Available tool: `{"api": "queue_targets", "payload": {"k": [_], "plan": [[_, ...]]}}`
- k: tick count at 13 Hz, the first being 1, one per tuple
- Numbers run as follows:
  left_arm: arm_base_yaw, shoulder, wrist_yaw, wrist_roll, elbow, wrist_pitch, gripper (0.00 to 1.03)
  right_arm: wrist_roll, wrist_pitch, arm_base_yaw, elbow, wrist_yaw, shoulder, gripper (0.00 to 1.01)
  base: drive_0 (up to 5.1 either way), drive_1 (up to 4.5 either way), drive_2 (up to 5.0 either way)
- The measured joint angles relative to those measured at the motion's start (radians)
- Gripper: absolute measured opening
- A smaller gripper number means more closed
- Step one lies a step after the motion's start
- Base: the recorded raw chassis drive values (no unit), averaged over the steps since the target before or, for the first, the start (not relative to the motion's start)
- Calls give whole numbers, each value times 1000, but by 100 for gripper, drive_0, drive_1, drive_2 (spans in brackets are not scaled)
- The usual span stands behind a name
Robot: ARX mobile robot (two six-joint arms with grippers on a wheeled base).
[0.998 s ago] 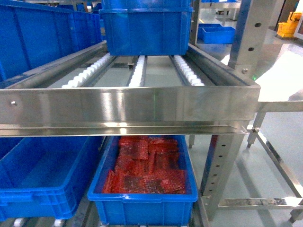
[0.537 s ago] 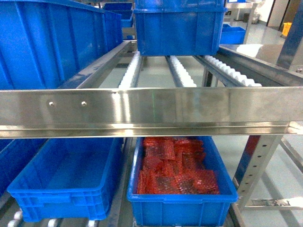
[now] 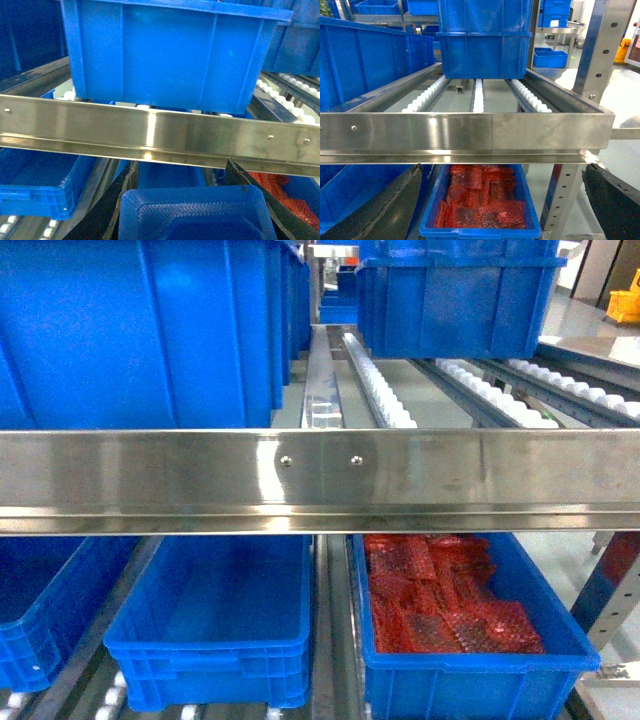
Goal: Pick blue part to blue bin on bottom shelf
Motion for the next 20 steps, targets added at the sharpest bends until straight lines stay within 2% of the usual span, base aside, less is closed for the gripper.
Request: {"api": "queue_targets", "payload": {"k": [20], "plan": [[2,-1,-2,0,0,3,43,-1,-3,0,0,3,0,98,-498,248,248]]}}
